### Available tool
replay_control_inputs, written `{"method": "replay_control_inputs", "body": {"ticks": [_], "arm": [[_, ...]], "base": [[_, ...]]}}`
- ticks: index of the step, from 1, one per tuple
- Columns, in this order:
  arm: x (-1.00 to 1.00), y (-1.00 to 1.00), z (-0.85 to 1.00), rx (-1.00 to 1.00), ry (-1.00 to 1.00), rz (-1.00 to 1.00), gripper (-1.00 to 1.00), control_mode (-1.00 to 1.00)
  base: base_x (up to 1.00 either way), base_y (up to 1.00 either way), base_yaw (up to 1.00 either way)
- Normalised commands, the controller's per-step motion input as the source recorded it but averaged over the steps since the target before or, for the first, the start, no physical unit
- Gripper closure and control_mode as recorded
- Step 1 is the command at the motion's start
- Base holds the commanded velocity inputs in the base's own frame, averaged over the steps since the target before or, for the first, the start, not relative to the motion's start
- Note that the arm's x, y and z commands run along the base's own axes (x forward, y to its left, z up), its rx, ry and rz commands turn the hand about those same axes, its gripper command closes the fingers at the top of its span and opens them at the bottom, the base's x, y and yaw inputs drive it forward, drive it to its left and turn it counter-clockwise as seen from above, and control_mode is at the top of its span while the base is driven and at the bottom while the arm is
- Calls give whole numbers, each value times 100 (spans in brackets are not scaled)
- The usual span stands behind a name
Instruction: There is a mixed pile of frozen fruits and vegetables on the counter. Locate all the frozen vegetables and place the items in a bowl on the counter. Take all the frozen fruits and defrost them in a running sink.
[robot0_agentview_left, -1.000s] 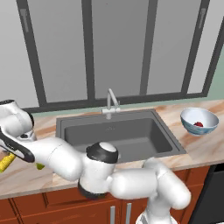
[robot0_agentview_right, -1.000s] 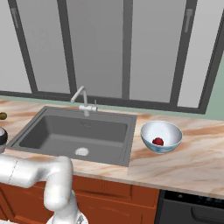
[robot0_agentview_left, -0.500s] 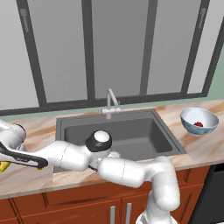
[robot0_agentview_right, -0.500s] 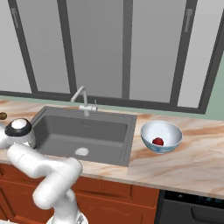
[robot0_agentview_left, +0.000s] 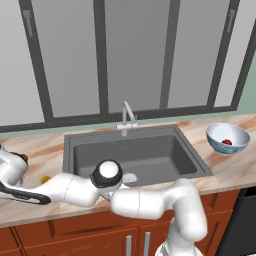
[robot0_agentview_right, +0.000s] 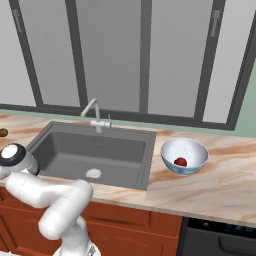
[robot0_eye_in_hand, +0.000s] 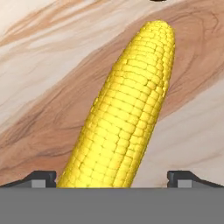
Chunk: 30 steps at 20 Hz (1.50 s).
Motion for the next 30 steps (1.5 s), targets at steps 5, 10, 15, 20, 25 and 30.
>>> {"method": "replay_control_inputs", "body": {"ticks": [5, 10, 15, 20, 25, 30], "arm": [[27, 100, -5, -16, 39, 2, 100, -100], [10, 66, 2, -15, 43, 0, 100, -100], [-39, -47, 52, -14, 30, -5, 100, -100], [-90, -15, 97, -9, 2, -1, 100, -100], [-94, -86, 63, 0, 4, -12, 100, -100], [-86, -100, 17, 4, 8, -32, 100, -100]], "base": [[0, 0, 0], [0, 0, 0], [0, 0, 0], [0, 0, 0], [0, 0, 0], [0, 0, 0]]}}
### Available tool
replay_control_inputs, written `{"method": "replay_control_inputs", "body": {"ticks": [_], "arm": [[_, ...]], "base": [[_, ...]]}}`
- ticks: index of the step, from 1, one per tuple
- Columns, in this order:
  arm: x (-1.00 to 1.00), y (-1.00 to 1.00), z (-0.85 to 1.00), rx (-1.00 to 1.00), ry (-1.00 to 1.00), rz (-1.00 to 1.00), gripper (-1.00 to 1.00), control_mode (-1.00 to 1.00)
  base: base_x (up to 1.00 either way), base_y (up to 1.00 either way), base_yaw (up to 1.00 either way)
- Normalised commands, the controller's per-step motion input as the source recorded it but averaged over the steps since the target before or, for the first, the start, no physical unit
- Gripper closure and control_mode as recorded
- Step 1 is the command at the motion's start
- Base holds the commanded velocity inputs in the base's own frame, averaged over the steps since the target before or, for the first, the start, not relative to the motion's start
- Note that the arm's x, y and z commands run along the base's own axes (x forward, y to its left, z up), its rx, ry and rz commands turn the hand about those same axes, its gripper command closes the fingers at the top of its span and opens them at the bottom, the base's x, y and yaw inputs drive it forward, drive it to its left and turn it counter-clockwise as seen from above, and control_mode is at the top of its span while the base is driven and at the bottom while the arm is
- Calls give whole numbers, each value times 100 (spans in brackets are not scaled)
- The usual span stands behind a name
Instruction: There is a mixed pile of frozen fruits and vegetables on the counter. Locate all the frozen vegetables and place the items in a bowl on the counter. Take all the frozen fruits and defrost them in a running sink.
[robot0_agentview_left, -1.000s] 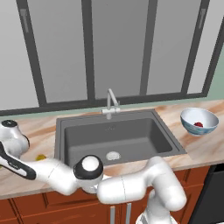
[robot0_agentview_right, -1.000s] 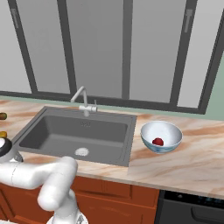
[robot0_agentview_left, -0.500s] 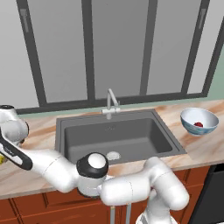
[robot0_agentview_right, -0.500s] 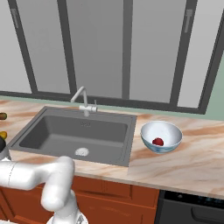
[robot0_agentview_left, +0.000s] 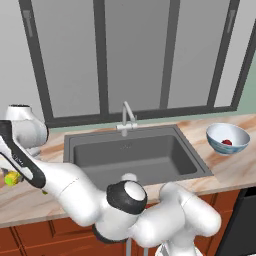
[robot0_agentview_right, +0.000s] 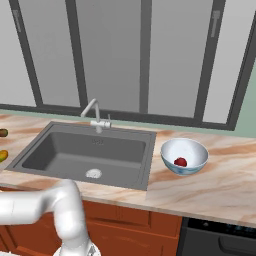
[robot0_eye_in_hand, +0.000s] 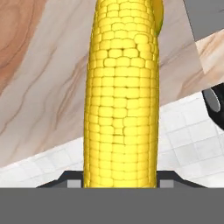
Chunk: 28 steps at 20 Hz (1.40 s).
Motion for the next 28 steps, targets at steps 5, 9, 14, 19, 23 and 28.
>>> {"method": "replay_control_inputs", "body": {"ticks": [5, 9, 14, 19, 23, 28], "arm": [[-26, -100, 76, -11, 10, -27, 100, -100], [-32, -100, 87, -32, -2, -12, 100, -100], [-39, -100, 18, -46, -5, -14, 100, -100], [-15, -100, -59, -36, -5, -19, 100, -100], [2, -100, -39, -12, 0, -15, 100, -100], [-6, -100, 19, -1, 0, -17, 100, -100]], "base": [[0, 0, 0], [0, 0, 0], [0, 0, 0], [0, 0, 0], [0, 0, 0], [0, 0, 0]]}}
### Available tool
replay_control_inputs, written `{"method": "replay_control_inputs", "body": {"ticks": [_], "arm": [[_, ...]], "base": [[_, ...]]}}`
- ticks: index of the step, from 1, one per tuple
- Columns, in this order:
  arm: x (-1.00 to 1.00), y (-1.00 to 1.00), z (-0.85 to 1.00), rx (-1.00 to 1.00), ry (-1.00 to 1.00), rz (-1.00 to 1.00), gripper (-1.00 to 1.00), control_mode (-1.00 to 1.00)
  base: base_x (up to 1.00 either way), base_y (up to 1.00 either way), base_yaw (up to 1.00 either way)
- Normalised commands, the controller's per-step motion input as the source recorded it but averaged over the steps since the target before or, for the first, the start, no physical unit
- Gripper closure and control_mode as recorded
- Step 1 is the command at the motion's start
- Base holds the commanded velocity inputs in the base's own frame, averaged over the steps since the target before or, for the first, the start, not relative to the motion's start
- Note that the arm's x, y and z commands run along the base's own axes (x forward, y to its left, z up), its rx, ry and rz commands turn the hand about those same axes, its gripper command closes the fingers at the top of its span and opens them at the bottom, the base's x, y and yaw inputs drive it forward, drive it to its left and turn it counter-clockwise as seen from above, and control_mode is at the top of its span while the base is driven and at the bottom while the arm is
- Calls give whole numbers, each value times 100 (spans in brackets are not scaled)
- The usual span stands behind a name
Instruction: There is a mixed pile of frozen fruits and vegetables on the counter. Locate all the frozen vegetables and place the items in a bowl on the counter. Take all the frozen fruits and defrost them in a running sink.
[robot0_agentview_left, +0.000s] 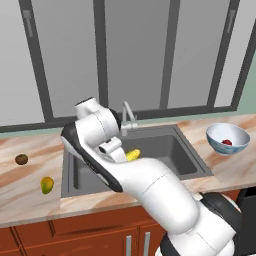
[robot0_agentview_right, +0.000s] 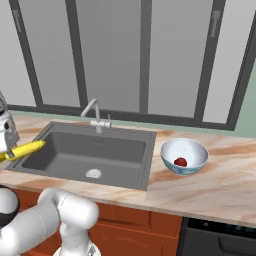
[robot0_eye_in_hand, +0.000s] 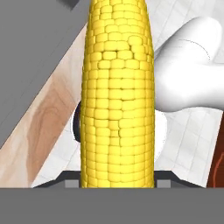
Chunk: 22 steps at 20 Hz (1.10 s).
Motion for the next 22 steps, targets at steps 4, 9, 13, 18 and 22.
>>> {"method": "replay_control_inputs", "body": {"ticks": [4, 9, 13, 18, 22], "arm": [[-11, -100, 31, 0, 0, -20, 100, -100], [-13, -100, 20, 0, 0, -22, 100, -100], [-2, -100, 18, 0, 0, -22, 100, -100], [11, -85, 22, -5, 13, -14, 100, -100], [0, -64, 42, -1, 1, 9, 100, -100]], "base": [[0, 0, 0], [0, 0, 0], [0, 0, 0], [0, 0, 0], [0, 0, 0]]}}
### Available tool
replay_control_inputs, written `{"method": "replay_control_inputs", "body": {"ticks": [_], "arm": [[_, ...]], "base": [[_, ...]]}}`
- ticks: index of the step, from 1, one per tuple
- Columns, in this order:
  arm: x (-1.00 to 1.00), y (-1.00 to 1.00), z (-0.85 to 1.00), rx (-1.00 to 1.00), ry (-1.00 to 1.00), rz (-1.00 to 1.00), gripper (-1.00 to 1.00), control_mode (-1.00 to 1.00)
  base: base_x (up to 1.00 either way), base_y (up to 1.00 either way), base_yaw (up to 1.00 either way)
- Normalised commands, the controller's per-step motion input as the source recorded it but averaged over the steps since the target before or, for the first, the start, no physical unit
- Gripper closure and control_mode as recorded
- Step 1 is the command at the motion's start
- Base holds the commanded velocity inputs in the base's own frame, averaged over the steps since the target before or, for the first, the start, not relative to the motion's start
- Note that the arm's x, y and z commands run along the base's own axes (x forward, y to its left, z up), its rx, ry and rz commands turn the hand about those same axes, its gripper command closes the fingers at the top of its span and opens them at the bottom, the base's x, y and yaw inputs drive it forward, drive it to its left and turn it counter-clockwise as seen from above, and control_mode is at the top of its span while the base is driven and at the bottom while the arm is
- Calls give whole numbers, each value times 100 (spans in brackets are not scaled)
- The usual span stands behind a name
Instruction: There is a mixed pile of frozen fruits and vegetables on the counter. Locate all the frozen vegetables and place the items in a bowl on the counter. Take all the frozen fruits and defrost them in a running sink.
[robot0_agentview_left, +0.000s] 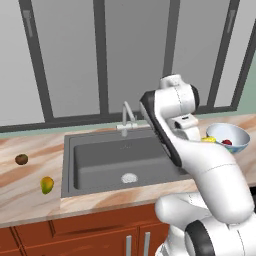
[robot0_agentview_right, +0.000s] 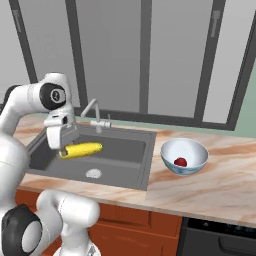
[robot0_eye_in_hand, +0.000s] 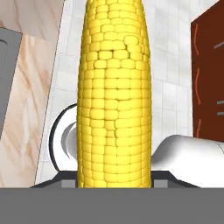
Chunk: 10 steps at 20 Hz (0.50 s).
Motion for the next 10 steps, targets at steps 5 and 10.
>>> {"method": "replay_control_inputs", "body": {"ticks": [5, 10], "arm": [[11, -100, 35, 12, -26, 35, 100, -100], [27, -93, 10, 19, -22, 60, 100, -100]], "base": [[0, 0, 0], [0, 0, 0]]}}
